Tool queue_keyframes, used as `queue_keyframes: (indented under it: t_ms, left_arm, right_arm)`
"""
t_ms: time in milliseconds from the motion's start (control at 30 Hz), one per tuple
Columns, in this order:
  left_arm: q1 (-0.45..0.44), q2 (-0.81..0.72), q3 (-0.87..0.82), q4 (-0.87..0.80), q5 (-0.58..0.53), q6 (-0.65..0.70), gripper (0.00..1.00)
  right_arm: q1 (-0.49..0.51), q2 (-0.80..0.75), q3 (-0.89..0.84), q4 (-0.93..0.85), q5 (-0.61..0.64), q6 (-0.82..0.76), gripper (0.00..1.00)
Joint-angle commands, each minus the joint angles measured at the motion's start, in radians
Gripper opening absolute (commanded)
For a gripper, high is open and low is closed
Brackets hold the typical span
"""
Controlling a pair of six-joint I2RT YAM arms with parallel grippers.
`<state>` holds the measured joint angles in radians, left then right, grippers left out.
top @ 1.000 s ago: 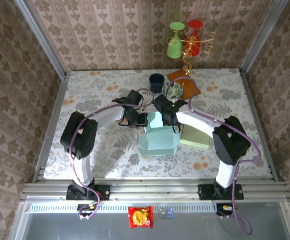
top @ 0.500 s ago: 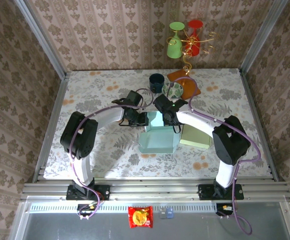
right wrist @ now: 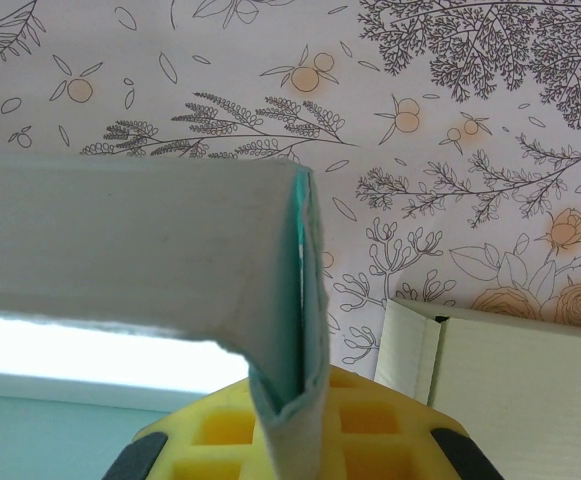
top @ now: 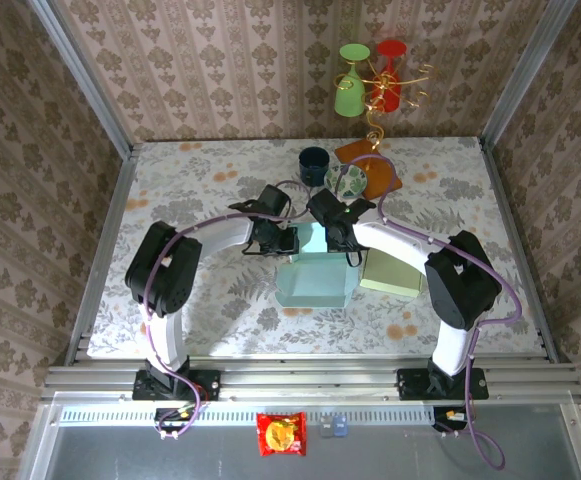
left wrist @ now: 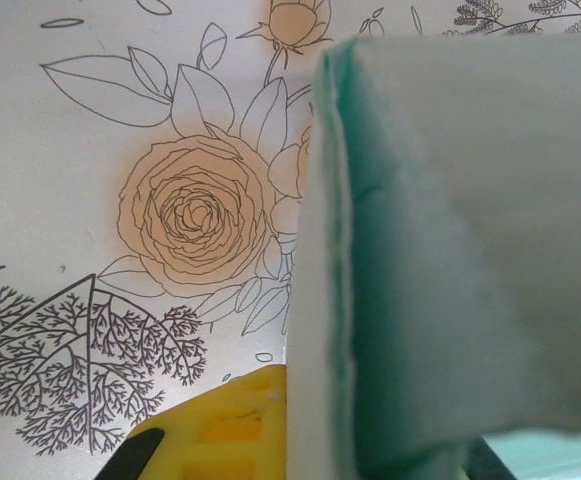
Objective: Fold the paper box
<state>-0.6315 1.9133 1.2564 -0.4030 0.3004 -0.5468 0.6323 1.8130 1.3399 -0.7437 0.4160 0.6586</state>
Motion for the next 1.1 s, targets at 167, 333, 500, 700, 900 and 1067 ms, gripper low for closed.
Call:
queue_keyframes:
  t_ms: [167,333,500,700,900,1067]
  left_arm:
    - [-0.044,0.038,-0.020,-0.131,-0.217,-0.130,0.06]
    - [-0.064,0.027,-0.031,-0.144,-0.290,-0.192,0.03]
    - [-0.070,0.021,-0.032,-0.128,-0.302,-0.202,0.03]
    - [-0.080,0.014,-0.031,-0.110,-0.296,-0.191,0.09]
    - [-0.072,-0.056,-0.060,-0.034,-0.238,-0.159,0.29]
    - [-0.053,-0.112,-0.080,0.008,-0.189,-0.134,0.38]
  right_arm:
    - [0.004,0.019,0.028,-0.025,-0.005,0.064,0.00]
    - [0.004,0.025,0.034,-0.038,-0.007,0.072,0.00]
    - [0.004,0.022,0.031,-0.031,-0.023,0.076,0.00]
    - [0.004,0.024,0.034,-0.034,-0.028,0.078,0.00]
    - [0.004,0.023,0.026,-0.040,-0.022,0.076,0.00]
    - [0.003,0.020,0.025,-0.043,-0.015,0.075,0.00]
